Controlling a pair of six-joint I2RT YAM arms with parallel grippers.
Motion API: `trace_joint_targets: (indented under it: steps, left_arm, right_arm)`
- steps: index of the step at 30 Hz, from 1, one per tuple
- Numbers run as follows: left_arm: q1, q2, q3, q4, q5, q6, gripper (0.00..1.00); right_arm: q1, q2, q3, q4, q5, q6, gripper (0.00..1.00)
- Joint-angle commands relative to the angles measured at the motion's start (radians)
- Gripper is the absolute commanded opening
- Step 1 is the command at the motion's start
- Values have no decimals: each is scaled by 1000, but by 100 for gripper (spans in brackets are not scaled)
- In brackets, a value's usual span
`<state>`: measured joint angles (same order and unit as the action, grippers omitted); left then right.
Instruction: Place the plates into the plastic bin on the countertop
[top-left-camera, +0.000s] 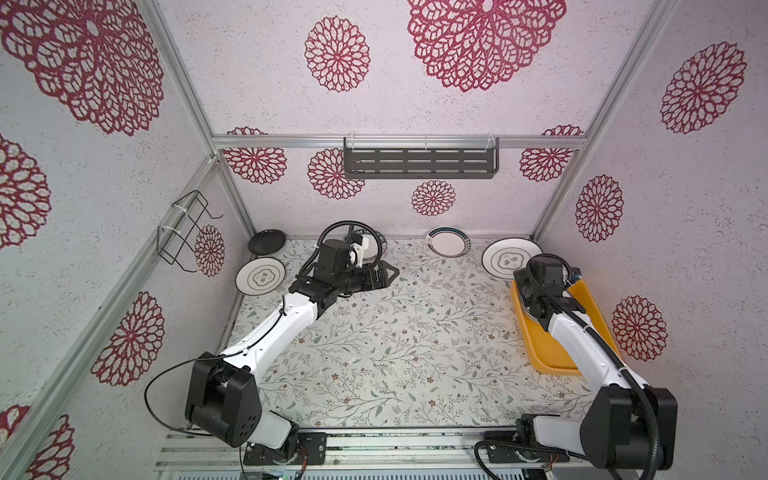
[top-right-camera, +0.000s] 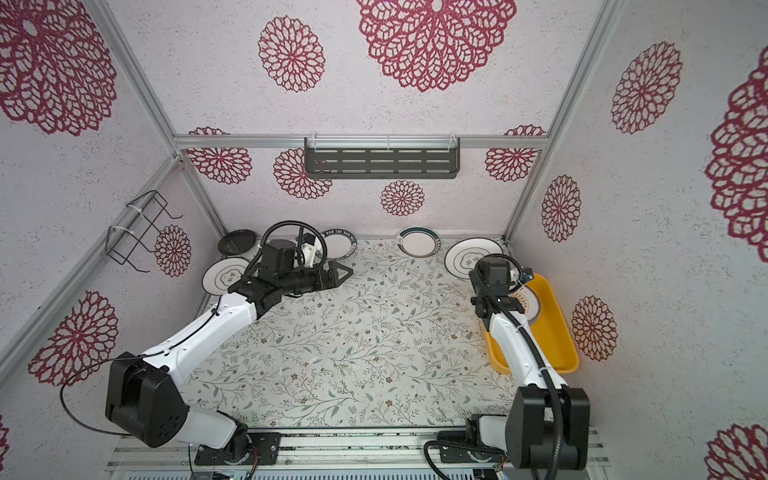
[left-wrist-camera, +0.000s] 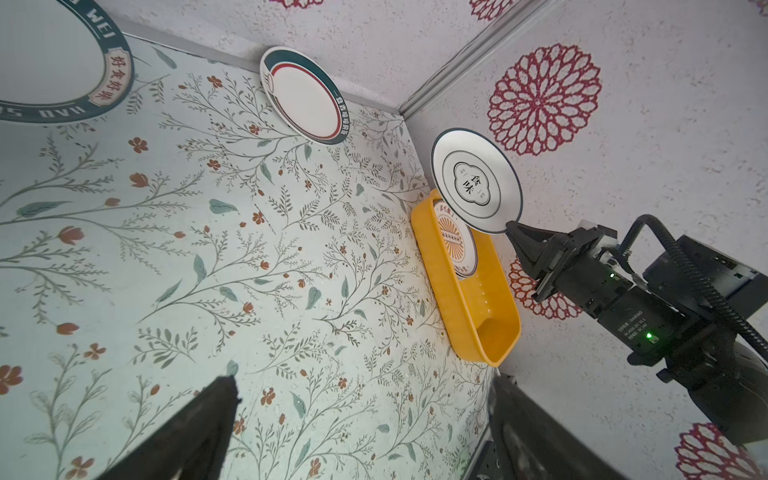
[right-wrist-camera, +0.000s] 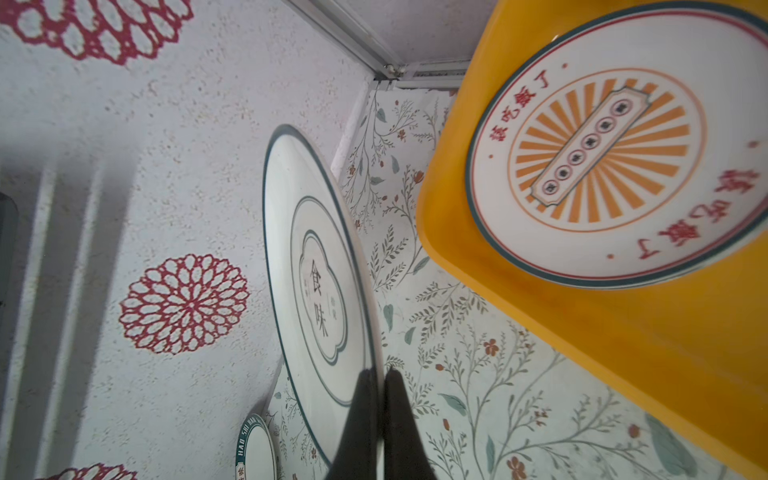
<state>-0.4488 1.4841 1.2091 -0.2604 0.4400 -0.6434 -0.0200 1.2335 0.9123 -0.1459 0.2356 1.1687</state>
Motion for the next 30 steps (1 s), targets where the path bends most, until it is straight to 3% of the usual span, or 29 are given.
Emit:
trace_joint_targets:
  steps: [1, 7, 18, 30]
  left_arm:
    - [-39, -16, 17, -20, -38, 27, 97]
    - [-70, 10, 41, -19, -58, 24, 97]
    - [-74, 100, 131, -20, -73, 34, 97]
    - [-70, 239, 300, -86, -68, 87, 97]
  right_arm:
    - [-72, -87, -31, -11, -71, -64, 0]
    - [-206, -139, -86, -43, -166, -130, 0]
    - [-418, -50, -158, 102, -323, -131, 0]
    - [-523, 89, -161, 232, -414, -155, 0]
